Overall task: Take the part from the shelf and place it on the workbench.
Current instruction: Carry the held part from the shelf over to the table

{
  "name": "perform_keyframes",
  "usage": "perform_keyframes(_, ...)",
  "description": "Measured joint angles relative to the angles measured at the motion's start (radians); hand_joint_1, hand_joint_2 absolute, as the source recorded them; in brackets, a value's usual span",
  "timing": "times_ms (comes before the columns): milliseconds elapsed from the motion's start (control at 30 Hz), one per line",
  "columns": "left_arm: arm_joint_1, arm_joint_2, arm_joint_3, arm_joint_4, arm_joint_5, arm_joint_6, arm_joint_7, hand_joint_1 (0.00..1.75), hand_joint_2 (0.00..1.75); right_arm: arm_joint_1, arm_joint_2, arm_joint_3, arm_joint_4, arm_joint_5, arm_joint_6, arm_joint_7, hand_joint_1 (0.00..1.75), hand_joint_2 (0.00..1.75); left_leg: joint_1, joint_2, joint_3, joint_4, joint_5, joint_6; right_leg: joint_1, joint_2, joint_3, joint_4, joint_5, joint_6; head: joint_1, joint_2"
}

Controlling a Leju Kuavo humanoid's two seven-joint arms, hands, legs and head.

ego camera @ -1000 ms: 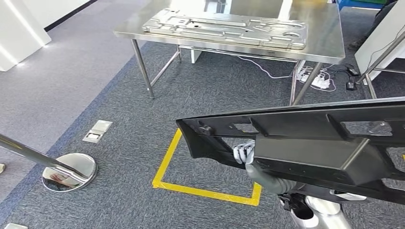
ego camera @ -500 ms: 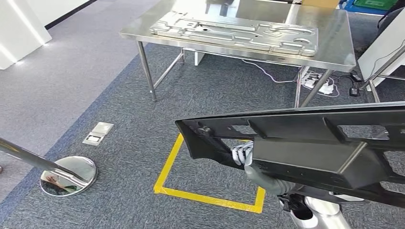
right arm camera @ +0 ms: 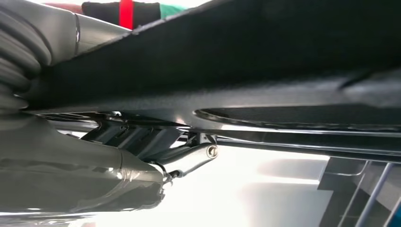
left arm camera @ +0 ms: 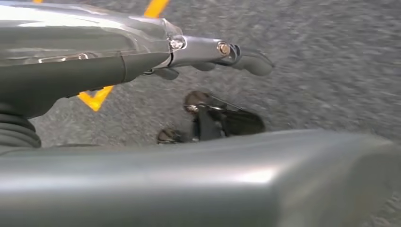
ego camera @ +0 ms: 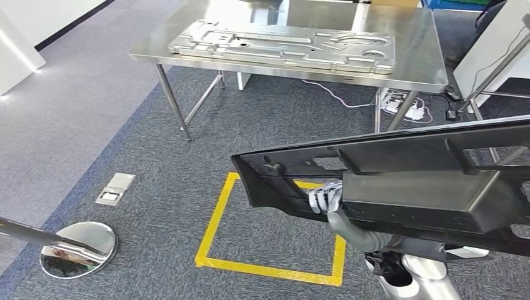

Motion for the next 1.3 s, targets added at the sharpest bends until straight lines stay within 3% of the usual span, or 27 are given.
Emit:
perform_keyframes(67,0.005,0.0,0.0,0.0,0.0,0.0,0.001,0.0,1.75,-0.001,0.001,0.0,0.002,-0.001,0.0,0.003,1.75,1.75,-0.004,-0.015,0.005,-0.038,0.012,0.011,-0.001,0.013,0.004,0.0,-0.007,0.013,-0.001,0.0)
perform_keyframes(133,0.006,0.0,0.0,0.0,0.0,0.001,0.001,0.0,1.75,0.0,0.002,0.0,0.004,-0.003,0.001,0.008,1.75,1.75,-0.007,-0.007,0.014,-0.045,0.013,0.028,-0.001,0.018,0.006,0.004,-0.007,0.026,0.0,0.0)
perform_keyframes(200,0.002,0.0,0.0,0.0,0.0,0.001,0.0,0.0,1.75,-0.002,0.002,0.0,0.004,-0.005,0.001,0.01,1.75,1.75,-0.004,0.005,0.028,-0.052,0.009,0.042,0.0,-0.005,-0.007,0.04,-0.016,0.031,0.001,0.0)
perform_keyframes(233,0.001,0.0,0.0,0.0,0.0,0.001,0.0,0.0,1.75,-0.005,0.002,0.0,0.004,-0.006,0.002,0.011,1.75,1.75,-0.004,0.012,0.035,-0.054,0.006,0.048,0.001,-0.019,-0.03,0.083,-0.032,0.032,0.002,0.0)
perform_keyframes(300,0.001,0.0,0.0,0.0,0.0,0.001,0.0,0.0,1.75,-0.007,0.002,0.0,0.005,-0.008,0.002,0.011,1.75,1.75,-0.007,0.026,0.044,-0.055,-0.004,0.057,0.003,-0.034,-0.105,0.202,-0.079,0.033,0.002,0.0)
perform_keyframes(333,0.001,0.0,0.0,0.0,0.0,0.001,0.0,0.0,1.75,-0.006,0.002,0.0,0.006,-0.008,0.002,0.011,1.75,1.75,-0.01,0.034,0.049,-0.055,-0.01,0.06,0.003,-0.035,-0.141,0.25,-0.093,0.033,0.002,0.0)
perform_keyframes(367,0.002,0.0,0.0,0.0,0.0,0.001,0.0,0.0,1.75,-0.005,0.002,0.0,0.007,-0.009,0.003,0.012,1.75,1.75,-0.012,0.041,0.056,-0.055,-0.017,0.06,0.004,-0.036,-0.164,0.27,-0.089,0.032,0.002,0.0)
perform_keyframes(400,0.002,0.0,0.0,0.0,0.0,0.001,0.0,0.0,1.75,-0.004,0.002,0.0,0.008,-0.01,0.003,0.012,1.75,1.75,-0.014,0.048,0.065,-0.055,-0.024,0.06,0.006,-0.038,-0.17,0.255,-0.064,0.029,0.002,0.0)
perform_keyframes(433,0.002,0.0,0.0,0.0,0.001,0.001,0.0,0.0,1.75,-0.003,0.002,0.0,0.009,-0.011,0.003,0.013,1.75,1.75,-0.015,0.055,0.077,-0.055,-0.032,0.059,0.01,-0.044,-0.158,0.206,-0.021,0.024,0.002,0.0)
perform_keyframes(467,0.003,0.0,0.0,0.0,0.002,0.001,0.0,0.0,1.75,-0.003,0.002,0.0,0.009,-0.011,0.003,0.013,1.75,1.75,-0.016,0.062,0.088,-0.056,-0.04,0.058,0.016,-0.06,-0.137,0.146,0.022,0.015,0.002,0.0)
perform_keyframes(500,0.003,0.0,0.0,0.0,0.002,0.001,0.0,0.0,1.75,-0.004,0.002,0.0,0.01,-0.012,0.003,0.013,1.75,1.75,-0.017,0.07,0.097,-0.057,-0.047,0.055,0.025,-0.084,-0.124,0.094,0.043,0.007,0.002,0.0)
perform_keyframes(567,0.003,-0.001,0.0,0.0,0.003,0.0,0.0,0.0,1.75,-0.005,0.003,0.0,0.011,-0.013,0.003,0.014,1.75,1.75,-0.019,0.087,0.108,-0.057,-0.059,0.045,0.04,-0.118,-0.115,0.039,0.049,-0.008,0.004,0.0)
perform_keyframes(633,0.004,-0.001,0.0,0.0,0.003,-0.001,0.0,0.0,1.75,-0.005,0.005,0.0,0.012,-0.013,0.003,0.015,1.75,1.75,-0.021,0.1,0.12,-0.053,-0.063,0.033,0.039,-0.108,-0.108,0.025,0.051,-0.016,0.006,0.0)
perform_keyframes(700,0.002,-0.002,0.0,0.0,0.003,-0.002,-0.001,0.0,1.75,-0.007,0.008,0.0,0.012,-0.014,0.003,0.015,1.75,1.75,-0.019,0.087,0.124,-0.026,-0.072,0.024,0.03,-0.09,-0.087,0.016,0.058,-0.023,0.006,0.0)
perform_keyframes(733,0.0,-0.002,0.0,0.0,0.003,-0.002,-0.001,0.0,1.75,-0.009,0.01,0.0,0.012,-0.014,0.003,0.015,1.75,1.75,-0.017,0.072,0.109,0.007,-0.084,0.019,0.025,-0.081,-0.079,0.013,0.058,-0.027,0.005,0.0)
perform_keyframes(800,-0.001,-0.001,0.0,0.0,0.003,-0.003,-0.001,0.0,1.75,-0.013,0.014,0.0,0.012,-0.014,0.003,0.015,1.75,1.75,-0.012,0.044,0.045,0.11,-0.129,0.007,0.022,-0.06,-0.072,0.012,0.051,-0.031,0.004,0.0)
perform_keyframes(867,0.002,0.0,0.0,0.0,0.003,-0.003,-0.001,0.0,1.75,-0.011,0.015,0.0,0.014,-0.014,0.003,0.015,1.75,1.75,-0.009,0.037,-0.018,0.18,-0.156,0.0,0.021,-0.036,-0.064,0.012,0.042,-0.031,0.004,0.0)
perform_keyframes(900,0.003,0.0,0.0,0.0,0.003,-0.003,-0.001,0.0,1.75,-0.011,0.015,0.0,0.014,-0.014,0.003,0.015,1.75,1.75,-0.008,0.035,-0.03,0.172,-0.143,-0.001,0.02,-0.023,-0.057,0.012,0.037,-0.029,0.004,0.0)
perform_keyframes(1000,0.005,0.001,0.0,0.0,0.003,-0.003,-0.001,0.0,1.75,-0.011,0.016,0.0,0.015,-0.014,0.003,0.015,1.75,1.75,-0.004,0.007,-0.008,0.025,-0.02,0.001,0.016,0.005,-0.033,0.012,0.018,-0.02,0.004,0.0)
perform_keyframes(1033,0.006,0.001,0.0,0.0,0.003,-0.003,-0.001,0.0,1.75,-0.012,0.017,0.0,0.017,-0.013,0.003,0.015,1.75,1.75,-0.005,-0.009,-0.002,-0.013,0.002,0.004,0.015,0.013,-0.03,0.012,0.013,-0.014,0.003,0.0)
perform_keyframes(1100,0.009,0.002,0.0,0.0,0.003,-0.001,-0.002,0.0,1.75,-0.011,0.017,0.0,0.019,-0.009,-0.002,0.015,1.75,1.75,-0.01,-0.028,-0.001,-0.036,0.009,0.016,0.011,0.028,-0.028,0.011,0.005,0.0,0.003,0.0)
perform_keyframes(1167,0.008,0.002,0.0,0.0,0.003,-0.001,-0.002,0.0,1.75,-0.01,0.017,0.0,0.018,0.001,-0.008,0.014,1.75,1.75,-0.01,-0.02,0.01,-0.047,0.015,0.028,0.011,0.032,-0.02,0.007,-0.004,0.013,0.004,0.0)
perform_keyframes(1233,0.003,0.003,0.0,0.0,0.003,-0.001,-0.005,0.0,1.75,-0.013,0.017,0.0,0.016,0.009,-0.01,0.012,1.75,1.75,-0.005,-0.01,0.027,-0.06,0.012,0.04,0.014,0.006,-0.031,0.041,-0.025,0.021,0.004,0.0)
perform_keyframes(1300,0.002,0.003,-0.001,0.0,0.003,-0.002,-0.006,0.0,1.75,-0.016,0.017,0.0,0.015,0.012,-0.011,0.011,1.75,1.75,-0.003,0.001,0.041,-0.064,0.003,0.05,0.014,-0.026,-0.094,0.153,-0.068,0.026,0.004,0.0)
